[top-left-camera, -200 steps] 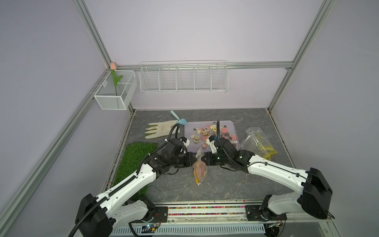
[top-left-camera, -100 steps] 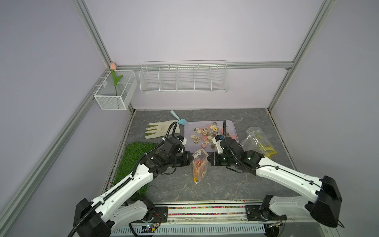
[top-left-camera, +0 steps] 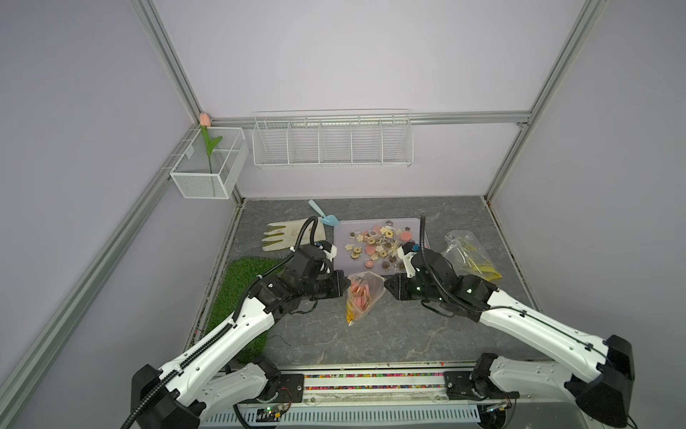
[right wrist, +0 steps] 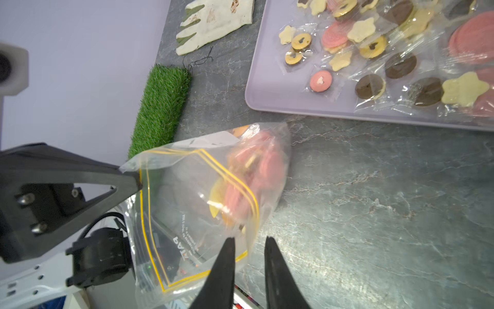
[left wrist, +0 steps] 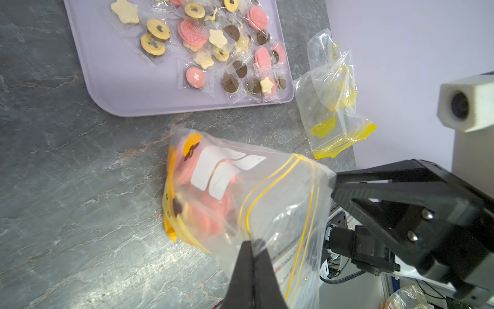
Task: Pour cookies out of the ziploc bag
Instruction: Open the ziploc bag at the center of the board.
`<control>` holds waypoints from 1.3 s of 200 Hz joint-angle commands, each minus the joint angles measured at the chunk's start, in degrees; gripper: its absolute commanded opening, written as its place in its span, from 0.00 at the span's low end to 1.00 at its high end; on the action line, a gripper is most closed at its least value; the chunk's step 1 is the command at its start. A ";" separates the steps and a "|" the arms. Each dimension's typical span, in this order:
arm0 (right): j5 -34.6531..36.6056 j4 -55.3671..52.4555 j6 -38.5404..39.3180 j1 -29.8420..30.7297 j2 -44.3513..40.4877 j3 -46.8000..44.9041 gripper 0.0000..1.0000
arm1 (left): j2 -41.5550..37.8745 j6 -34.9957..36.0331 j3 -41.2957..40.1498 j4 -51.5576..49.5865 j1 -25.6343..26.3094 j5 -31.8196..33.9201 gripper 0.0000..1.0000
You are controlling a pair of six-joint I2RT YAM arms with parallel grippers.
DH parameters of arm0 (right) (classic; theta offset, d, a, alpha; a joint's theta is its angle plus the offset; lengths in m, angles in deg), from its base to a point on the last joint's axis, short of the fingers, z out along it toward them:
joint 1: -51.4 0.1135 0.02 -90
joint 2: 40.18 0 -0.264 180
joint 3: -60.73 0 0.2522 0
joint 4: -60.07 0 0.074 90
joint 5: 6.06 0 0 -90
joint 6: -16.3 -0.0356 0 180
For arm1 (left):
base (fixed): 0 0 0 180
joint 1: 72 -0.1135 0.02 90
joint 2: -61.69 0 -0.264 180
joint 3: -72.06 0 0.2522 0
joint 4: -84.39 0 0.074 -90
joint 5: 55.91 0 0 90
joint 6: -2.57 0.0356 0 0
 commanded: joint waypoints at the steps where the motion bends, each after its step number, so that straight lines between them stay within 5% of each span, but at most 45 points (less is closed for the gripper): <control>1: 0.61 -1.37 5.33 0.11 -0.18 -0.85 0.39 | 1.43 1.56 2.34 1.18 -0.25 -1.59 0.00; 21: 0.37 -0.60 10.66 0.51 -1.86 -0.55 0.59 | 2.37 2.21 2.87 1.66 -0.25 -2.40 0.00; 103: -5.99 2.10 28.41 4.59 -3.66 2.27 0.85 | 5.62 4.02 5.65 1.87 -3.86 -9.36 0.00; 150: -4.14 2.56 38.23 9.85 0.16 4.94 0.86 | 9.22 5.90 8.99 -0.10 -5.83 -15.20 0.00; 260: -2.08 10.43 41.17 11.69 7.99 1.57 0.68 | 12.66 6.18 9.70 -0.54 -6.89 -18.58 0.00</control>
